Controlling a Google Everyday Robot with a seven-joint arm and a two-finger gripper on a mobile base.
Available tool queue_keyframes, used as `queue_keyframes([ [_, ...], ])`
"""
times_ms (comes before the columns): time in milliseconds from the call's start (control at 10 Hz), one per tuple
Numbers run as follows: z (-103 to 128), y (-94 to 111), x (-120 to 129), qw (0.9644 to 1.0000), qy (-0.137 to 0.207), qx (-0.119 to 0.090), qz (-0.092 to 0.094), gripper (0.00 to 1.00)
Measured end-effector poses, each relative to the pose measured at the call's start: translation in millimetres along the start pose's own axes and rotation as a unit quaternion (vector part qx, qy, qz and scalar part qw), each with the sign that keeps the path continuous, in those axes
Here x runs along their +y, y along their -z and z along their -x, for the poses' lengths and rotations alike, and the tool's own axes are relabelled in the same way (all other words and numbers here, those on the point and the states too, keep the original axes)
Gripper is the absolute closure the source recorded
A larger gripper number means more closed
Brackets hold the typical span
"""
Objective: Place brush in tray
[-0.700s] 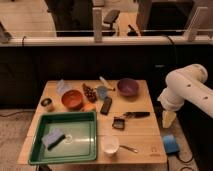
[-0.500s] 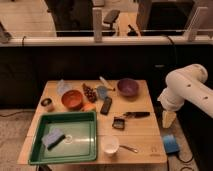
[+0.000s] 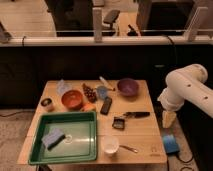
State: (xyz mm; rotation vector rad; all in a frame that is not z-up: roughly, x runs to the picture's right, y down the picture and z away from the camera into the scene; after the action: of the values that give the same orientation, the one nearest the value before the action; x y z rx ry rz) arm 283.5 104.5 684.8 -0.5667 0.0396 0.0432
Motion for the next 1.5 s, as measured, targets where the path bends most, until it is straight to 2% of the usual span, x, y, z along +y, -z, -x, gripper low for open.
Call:
queue_keyframes([
  [800,2.3,-1.3,-0.8,1.0000,0.002,-0.002,-0.001,0.20],
  [1100,38.3,-10.3,-9.0,0.9996,0.024,-0.013,-0.004,0.20],
  [1500,53.6,-18.2,-17.7,0.9987,0.047,-0.016,-0.010,0.20],
])
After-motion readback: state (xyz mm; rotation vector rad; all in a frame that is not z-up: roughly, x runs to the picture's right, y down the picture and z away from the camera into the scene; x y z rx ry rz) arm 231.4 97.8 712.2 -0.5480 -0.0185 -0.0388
